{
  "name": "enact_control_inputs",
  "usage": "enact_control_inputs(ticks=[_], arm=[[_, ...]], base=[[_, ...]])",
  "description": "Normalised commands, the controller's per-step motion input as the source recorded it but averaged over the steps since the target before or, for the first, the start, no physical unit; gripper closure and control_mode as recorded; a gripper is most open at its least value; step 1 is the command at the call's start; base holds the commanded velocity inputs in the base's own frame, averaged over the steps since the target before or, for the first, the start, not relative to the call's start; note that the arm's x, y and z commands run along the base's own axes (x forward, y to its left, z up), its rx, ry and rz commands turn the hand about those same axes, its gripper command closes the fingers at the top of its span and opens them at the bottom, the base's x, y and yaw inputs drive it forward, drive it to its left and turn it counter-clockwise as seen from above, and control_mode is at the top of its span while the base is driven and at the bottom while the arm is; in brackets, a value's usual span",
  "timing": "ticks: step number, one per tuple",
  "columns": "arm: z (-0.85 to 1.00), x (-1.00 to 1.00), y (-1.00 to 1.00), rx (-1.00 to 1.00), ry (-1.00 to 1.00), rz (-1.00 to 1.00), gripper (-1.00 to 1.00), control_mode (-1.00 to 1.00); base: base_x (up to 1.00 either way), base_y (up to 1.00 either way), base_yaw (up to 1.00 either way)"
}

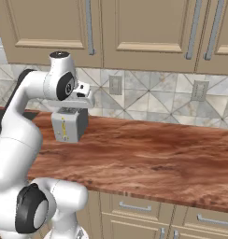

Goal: Navigate to the microwave.

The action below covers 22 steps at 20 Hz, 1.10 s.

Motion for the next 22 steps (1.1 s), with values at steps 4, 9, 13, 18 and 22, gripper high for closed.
enact_control_inputs(ticks=[4,9,13,18,22], arm=[[0.00,-0.16,0.00,0.00,-0.05,0.00,-1.00,-1.00],[0.00,-0.47,0.03,0.00,-0.17,0.03,-1.00,-1.00],[0.00,-0.32,0.05,0.00,-0.10,0.11,-1.00,1.00],[0.00,0.00,0.00,0.00,0.00,0.00,-1.00,1.00],[0.00,0.00,0.00,0.00,0.00,0.00,-1.00,1.00]], base=[[0.00,0.00,0.00],[0.00,0.00,0.00],[-0.33,0.04,0.13],[-0.57,0.30,0.48],[-0.27,0.48,0.72]])
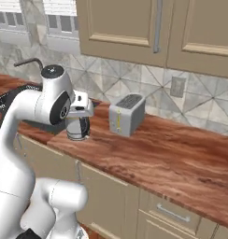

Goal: Navigate to the microwave.

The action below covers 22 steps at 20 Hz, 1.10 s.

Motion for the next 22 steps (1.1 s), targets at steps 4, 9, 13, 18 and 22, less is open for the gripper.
enact_control_inputs(ticks=[4,9,13,18,22], arm=[[0.00,0.00,0.00,0.00,0.00,0.00,-1.00,1.00],[0.00,0.00,0.00,0.00,0.00,0.00,-1.00,1.00],[0.00,0.00,0.00,0.00,0.00,0.00,-1.00,1.00],[0.00,0.00,0.00,0.00,0.00,0.00,-1.00,1.00],[0.00,0.00,0.00,0.00,0.00,0.00,-1.00,1.00]], base=[[-0.01,0.42,0.77],[0.00,0.34,0.74],[0.13,0.19,0.73],[0.30,0.25,0.71],[0.65,0.44,0.60]])
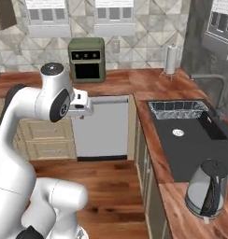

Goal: Navigate to the microwave.

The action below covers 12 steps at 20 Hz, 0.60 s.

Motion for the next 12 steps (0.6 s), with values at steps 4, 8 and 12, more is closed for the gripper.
enact_control_inputs(ticks=[4,8,12], arm=[[0.00,0.00,0.00,0.00,0.00,0.00,-1.00,1.00],[0.00,0.00,0.00,0.00,0.00,0.00,-1.00,1.00],[0.00,0.00,0.00,0.00,0.00,0.00,-1.00,1.00]], base=[[0.50,0.29,0.60],[0.51,0.33,0.61],[0.25,0.21,0.80]])
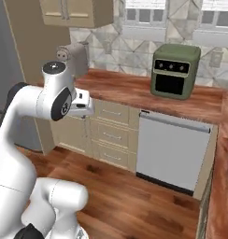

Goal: Navigate to the microwave.

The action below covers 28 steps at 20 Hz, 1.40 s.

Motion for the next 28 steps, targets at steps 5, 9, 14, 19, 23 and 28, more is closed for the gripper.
enact_control_inputs(ticks=[5,9,14,19,23,28], arm=[[0.00,0.00,0.00,0.00,0.00,0.00,-1.00,1.00],[0.00,0.00,0.00,0.00,0.00,0.00,-1.00,1.00],[0.00,0.00,0.00,0.00,0.00,0.00,-1.00,1.00],[0.00,0.00,0.00,0.00,0.00,0.00,-1.00,1.00],[0.00,0.00,0.00,0.00,0.00,0.00,-1.00,1.00],[0.00,0.00,0.00,0.00,0.00,0.00,-1.00,1.00]], base=[[0.00,0.00,1.00],[0.00,0.00,1.00],[0.00,0.00,1.00],[0.00,0.00,1.00],[0.00,0.00,0.99],[0.13,0.00,0.90]])
